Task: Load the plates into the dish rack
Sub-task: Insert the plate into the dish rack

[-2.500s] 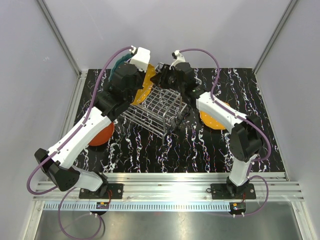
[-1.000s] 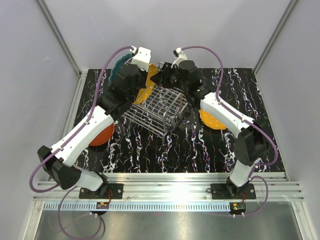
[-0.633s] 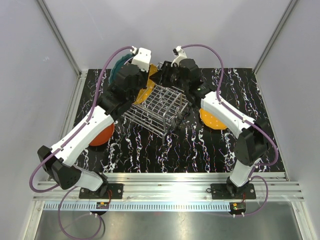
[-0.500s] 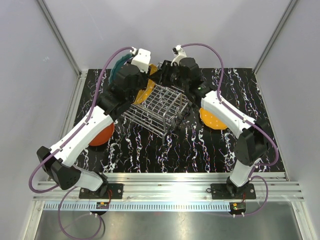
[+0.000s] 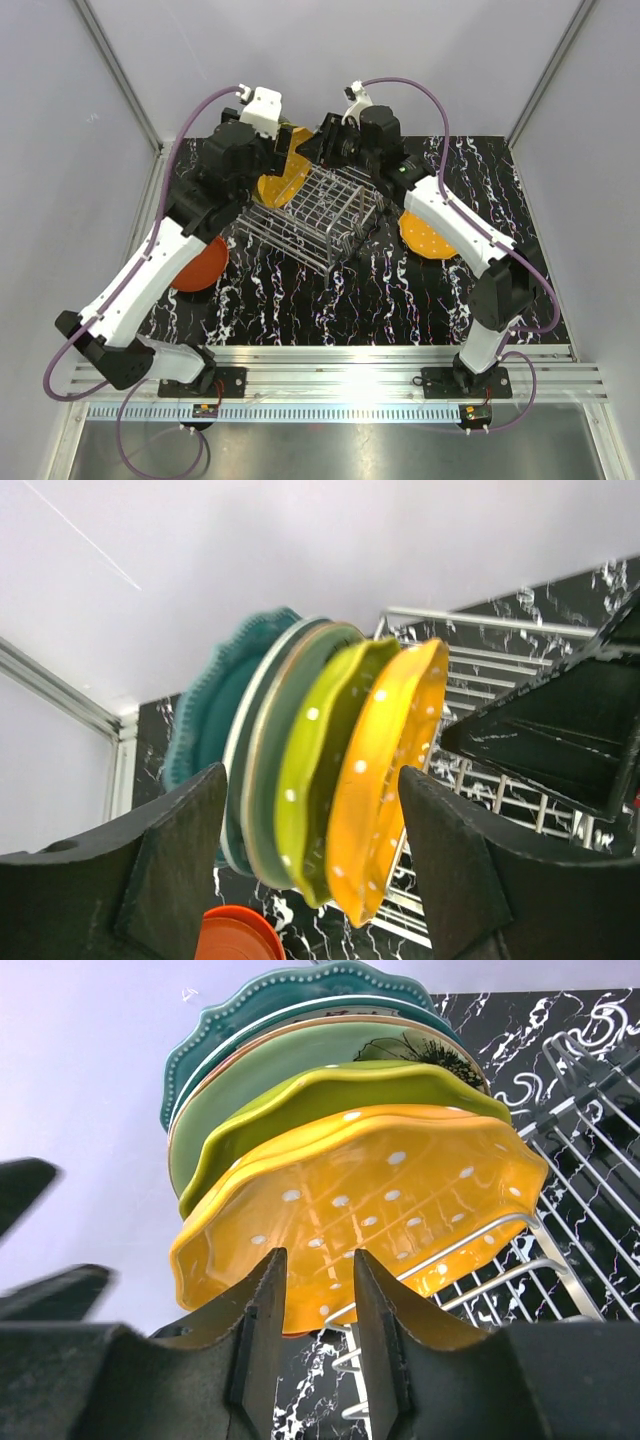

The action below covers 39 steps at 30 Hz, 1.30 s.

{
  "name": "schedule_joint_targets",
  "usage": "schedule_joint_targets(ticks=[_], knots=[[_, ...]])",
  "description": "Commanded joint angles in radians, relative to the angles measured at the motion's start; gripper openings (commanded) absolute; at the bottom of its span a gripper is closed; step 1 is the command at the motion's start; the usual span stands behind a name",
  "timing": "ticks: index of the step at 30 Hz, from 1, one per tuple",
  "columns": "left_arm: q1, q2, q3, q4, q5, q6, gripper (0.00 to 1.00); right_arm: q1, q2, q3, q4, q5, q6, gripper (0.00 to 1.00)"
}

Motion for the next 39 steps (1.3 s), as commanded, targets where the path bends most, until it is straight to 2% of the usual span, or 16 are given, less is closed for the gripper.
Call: schedule_joint_targets(ticks=[1,5,6,11,16,19,22,26,28,33,39], knots=[[0.006,-0.068,0.054,0.007,-0.035,0.024,0.73,-0.006,-0.003,0.065,-0.038,-0.026,-0.006,0.41],[0.006,-0.114,0.050,-0.004,-0.029,0.013,0.80,-0.006,-0.023,0.063,-0.067,-0.028,-0.011,0.41],[0.006,-0.124,0.044,-0.010,-0.025,0.002,0.86,-0.006,-0.029,0.059,-0.073,-0.028,-0.012,0.42],[0.006,-0.244,-0.059,0.004,-0.018,-0.037,0.99,-0.006,-0.123,-0.004,-0.139,0.020,-0.078,0.44],[0.006,-0.385,-0.177,0.019,-0.056,-0.074,0.99,-0.006,-0.270,-0.110,-0.217,0.103,-0.182,0.48],[0.006,-0.474,-0.261,0.037,-0.091,-0.073,0.99,-0.006,-0.381,-0.200,-0.271,0.219,-0.236,0.51],[0.006,-0.577,-0.376,0.085,-0.122,-0.076,0.95,-0.010,-0.501,-0.309,-0.313,0.366,-0.258,0.54],[0.006,-0.669,-0.507,0.143,-0.159,-0.105,0.99,-0.058,-0.612,-0.436,-0.415,0.572,-0.218,0.57],[0.006,-0.690,-0.563,0.146,-0.176,-0.111,0.99,-0.104,-0.652,-0.527,-0.440,0.595,-0.171,0.58],[0.006,-0.721,-0.646,0.160,-0.263,-0.143,0.99,-0.214,-0.663,-0.719,-0.397,0.520,-0.140,0.63],[0.006,-0.809,-0.766,0.225,-0.317,-0.134,0.99,-0.236,-0.503,-0.742,-0.305,0.463,-0.212,0.64]])
